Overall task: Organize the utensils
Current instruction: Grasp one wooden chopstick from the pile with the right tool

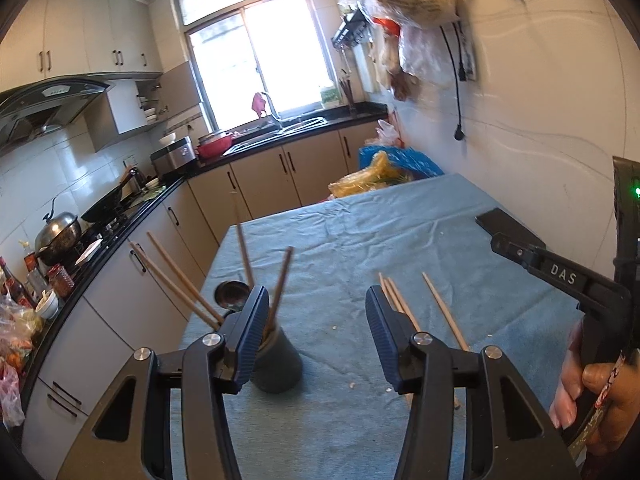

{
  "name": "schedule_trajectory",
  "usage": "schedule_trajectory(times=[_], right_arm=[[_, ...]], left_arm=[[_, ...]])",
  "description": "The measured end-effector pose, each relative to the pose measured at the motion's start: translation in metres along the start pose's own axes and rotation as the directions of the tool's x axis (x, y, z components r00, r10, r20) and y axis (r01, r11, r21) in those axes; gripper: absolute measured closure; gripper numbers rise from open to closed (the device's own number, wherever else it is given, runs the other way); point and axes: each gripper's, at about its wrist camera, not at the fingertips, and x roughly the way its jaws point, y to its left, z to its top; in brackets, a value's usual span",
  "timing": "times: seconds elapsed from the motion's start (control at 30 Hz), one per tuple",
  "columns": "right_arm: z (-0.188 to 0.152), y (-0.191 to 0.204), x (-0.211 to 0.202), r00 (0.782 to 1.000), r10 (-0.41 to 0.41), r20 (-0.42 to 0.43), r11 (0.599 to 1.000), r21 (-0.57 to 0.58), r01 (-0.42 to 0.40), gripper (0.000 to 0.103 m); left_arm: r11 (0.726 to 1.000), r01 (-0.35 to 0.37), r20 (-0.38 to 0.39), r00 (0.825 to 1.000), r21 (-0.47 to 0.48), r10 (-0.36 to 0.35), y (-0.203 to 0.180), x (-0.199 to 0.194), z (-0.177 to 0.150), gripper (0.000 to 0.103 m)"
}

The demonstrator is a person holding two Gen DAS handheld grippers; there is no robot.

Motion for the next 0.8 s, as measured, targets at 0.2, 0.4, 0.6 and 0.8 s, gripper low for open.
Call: schedule_trajectory(times=[0.2, 0.4, 0.6, 0.8], right_arm=[[-0.003, -0.019, 0.005, 1.0, -0.018, -0.026, 0.999, 0.035, 0.018, 0.075], [-0.002, -0.03, 0.028, 0.989, -0.055, -0.137, 0.998, 0.018, 0.058, 0.074], [-0.002, -0.037, 0.069, 0.949, -0.142, -0.283, 0.99, -0.064, 0.129, 0.073], [-0.012, -0.028, 0.122, 0.891, -0.219, -0.397, 0.97, -0.185, 0.156, 0.073]], left_arm=[[0.999, 0.03, -0.033, 0.999, 0.034, -0.029, -0.02, 0.012, -0.006, 0.051], [0.991, 0.133, -0.169, 0.977, 0.022, -0.127, -0.033, 0.041, -0.037, 0.049], [0.98, 0.183, -0.315, 0.928, -0.077, -0.198, -0.021, 0.082, -0.069, 0.05], [0.974, 0.208, -0.351, 0.909, -0.091, -0.227, -0.018, 0.1, -0.078, 0.05]])
